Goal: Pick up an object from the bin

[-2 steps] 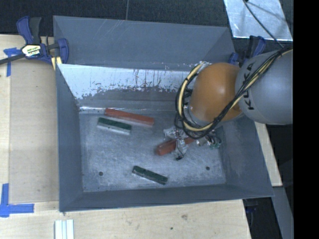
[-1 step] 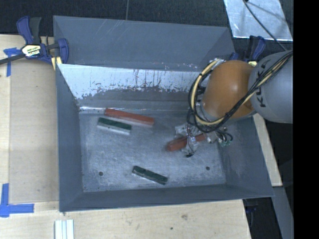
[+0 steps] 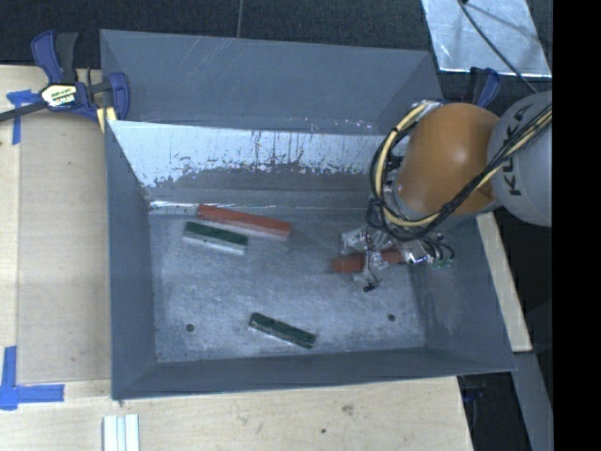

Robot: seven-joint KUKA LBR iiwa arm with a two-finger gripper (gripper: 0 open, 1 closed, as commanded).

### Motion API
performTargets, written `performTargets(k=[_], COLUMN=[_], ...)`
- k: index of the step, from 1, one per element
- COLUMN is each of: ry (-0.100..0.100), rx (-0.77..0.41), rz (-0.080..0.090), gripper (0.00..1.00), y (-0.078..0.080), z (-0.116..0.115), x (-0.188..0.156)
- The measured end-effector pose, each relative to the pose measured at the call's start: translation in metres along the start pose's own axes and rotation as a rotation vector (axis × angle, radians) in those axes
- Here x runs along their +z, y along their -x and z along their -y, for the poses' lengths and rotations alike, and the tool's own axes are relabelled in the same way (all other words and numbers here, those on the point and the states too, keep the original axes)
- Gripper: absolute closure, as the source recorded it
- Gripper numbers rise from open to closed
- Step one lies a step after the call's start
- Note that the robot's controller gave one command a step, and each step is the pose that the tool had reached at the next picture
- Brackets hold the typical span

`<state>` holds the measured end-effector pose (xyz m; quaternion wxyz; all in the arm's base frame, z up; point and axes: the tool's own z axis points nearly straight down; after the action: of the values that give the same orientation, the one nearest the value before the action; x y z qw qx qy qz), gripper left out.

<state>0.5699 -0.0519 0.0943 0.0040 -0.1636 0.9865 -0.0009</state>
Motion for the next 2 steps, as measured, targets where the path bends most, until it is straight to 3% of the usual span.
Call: performTargets(k=[1, 2], ry=[0.002, 0.002], rx=[0.001, -0.031], rz=[-0.002, -0.003], gripper=[0.0, 0.0], y=[0.0, 0.027], z=[-0.001, 0.01], x=[0.001, 0.025])
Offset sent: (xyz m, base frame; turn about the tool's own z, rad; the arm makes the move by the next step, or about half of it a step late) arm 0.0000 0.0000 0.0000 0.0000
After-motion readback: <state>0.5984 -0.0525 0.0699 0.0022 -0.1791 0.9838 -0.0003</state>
